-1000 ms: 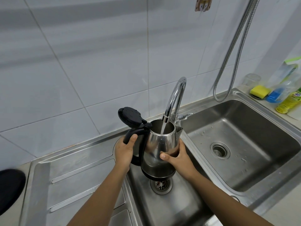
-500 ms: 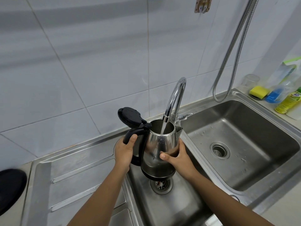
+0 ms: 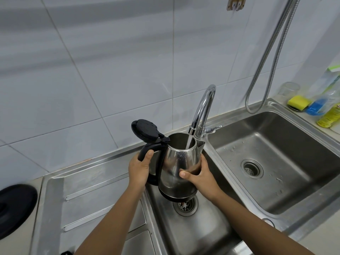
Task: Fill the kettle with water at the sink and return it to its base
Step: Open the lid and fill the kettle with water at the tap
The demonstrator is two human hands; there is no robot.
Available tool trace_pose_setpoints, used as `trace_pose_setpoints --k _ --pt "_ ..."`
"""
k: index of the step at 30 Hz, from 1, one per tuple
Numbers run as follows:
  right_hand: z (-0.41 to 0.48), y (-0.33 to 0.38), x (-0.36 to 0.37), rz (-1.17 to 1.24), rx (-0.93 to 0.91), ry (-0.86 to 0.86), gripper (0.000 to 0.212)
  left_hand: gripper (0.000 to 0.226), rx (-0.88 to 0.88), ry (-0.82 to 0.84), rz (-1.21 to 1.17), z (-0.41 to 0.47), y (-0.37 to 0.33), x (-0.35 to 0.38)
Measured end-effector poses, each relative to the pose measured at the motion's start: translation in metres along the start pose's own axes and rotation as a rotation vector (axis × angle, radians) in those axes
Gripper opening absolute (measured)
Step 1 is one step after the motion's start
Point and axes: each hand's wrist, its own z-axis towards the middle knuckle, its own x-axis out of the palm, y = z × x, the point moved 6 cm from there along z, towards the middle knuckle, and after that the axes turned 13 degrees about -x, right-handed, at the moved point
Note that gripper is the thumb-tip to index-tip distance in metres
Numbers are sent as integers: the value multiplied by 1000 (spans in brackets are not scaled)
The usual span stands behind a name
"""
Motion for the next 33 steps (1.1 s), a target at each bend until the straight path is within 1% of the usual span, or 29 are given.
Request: trace_pose_setpoints --k 3,8,11,14,15,16,18,19,27,29,31,33 --pt "-1 -1 2 3 6 3 142 15 2 -7 -7 1 1 -3" --pt "-2 0 4 -3 0 10 141 16 -11 -11 -18 1 5 -5" --pt "-2 0 5 -6 6 10 140 28 -19 -11 -19 1 8 -5" --pt "-2 1 5 -10 1 9 137 51 -29 -2 -32 -1 7 -6" --pt "-2 2 5 -11 -7 9 136 54 -32 -2 -33 -1 7 -6" --pt "-2 2 5 -13 -12 9 134 50 -35 -3 -30 -1 7 -6" --pt "-1 3 6 -15 -17 4 129 34 -40 -8 -25 0 8 -7" --pt "-1 2 6 -13 -18 0 127 29 -39 -11 -24 0 8 -7" --pt "-1 3 5 -13 -30 -2 121 26 -30 -10 -8 0 7 -7" --pt "-2 2 4 -15 -30 -4 122 33 -24 2 -13 -1 6 -5" --pt "-3 1 2 -18 -29 -10 121 48 -7 8 -14 -2 4 -4" --pt "-3 -1 -1 -21 -24 -19 123 54 10 7 -9 -1 4 -2"
